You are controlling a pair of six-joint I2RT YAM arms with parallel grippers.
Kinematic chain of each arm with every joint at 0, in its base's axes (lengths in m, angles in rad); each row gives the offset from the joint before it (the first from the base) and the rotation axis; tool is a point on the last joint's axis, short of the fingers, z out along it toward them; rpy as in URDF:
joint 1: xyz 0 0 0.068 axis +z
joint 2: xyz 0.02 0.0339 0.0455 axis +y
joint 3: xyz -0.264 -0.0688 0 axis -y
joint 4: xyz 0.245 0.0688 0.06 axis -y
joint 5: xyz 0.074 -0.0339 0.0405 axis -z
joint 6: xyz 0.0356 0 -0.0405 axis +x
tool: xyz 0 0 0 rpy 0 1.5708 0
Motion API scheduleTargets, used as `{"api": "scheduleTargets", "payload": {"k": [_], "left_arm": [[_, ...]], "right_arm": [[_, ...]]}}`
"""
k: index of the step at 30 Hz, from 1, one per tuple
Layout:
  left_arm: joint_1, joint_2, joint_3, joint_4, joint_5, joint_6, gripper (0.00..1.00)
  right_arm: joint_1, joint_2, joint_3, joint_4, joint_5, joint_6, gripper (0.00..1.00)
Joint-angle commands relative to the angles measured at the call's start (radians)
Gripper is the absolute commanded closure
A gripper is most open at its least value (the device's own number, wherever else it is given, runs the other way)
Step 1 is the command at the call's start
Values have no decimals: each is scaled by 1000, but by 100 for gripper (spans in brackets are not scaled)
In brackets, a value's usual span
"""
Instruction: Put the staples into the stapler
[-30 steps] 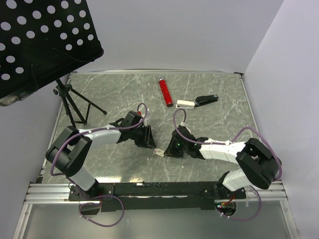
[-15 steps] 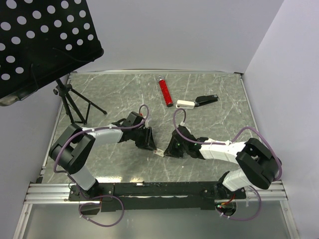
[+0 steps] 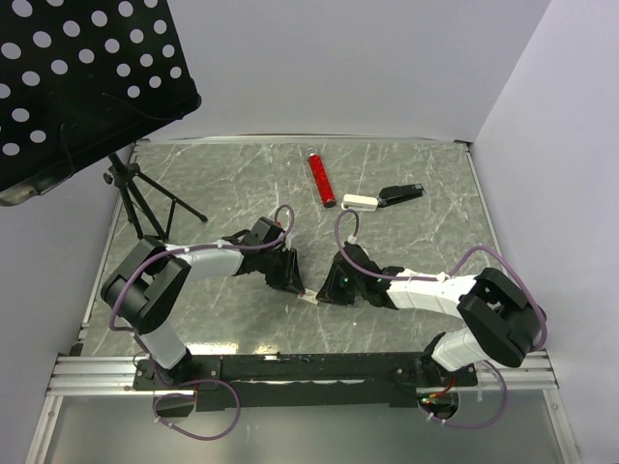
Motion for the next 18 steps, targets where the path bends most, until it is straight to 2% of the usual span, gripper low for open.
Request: {"api": "scheduleTargets", "payload": {"k": [1, 7, 12, 18], "left_arm": [[-7, 16, 36, 2, 22, 14, 78], [-9, 11, 31, 5, 10, 9, 99], [-9, 2, 24, 11, 7, 4, 99], [-9, -7, 15, 22, -1, -6, 99]], "right_arm": [[-5, 13, 17, 38, -6, -10, 75], [-5, -17, 14, 15, 13, -10, 73], [-4, -65, 0, -23, 46, -5, 69], [-12, -95, -37, -26, 62, 8, 70]]}}
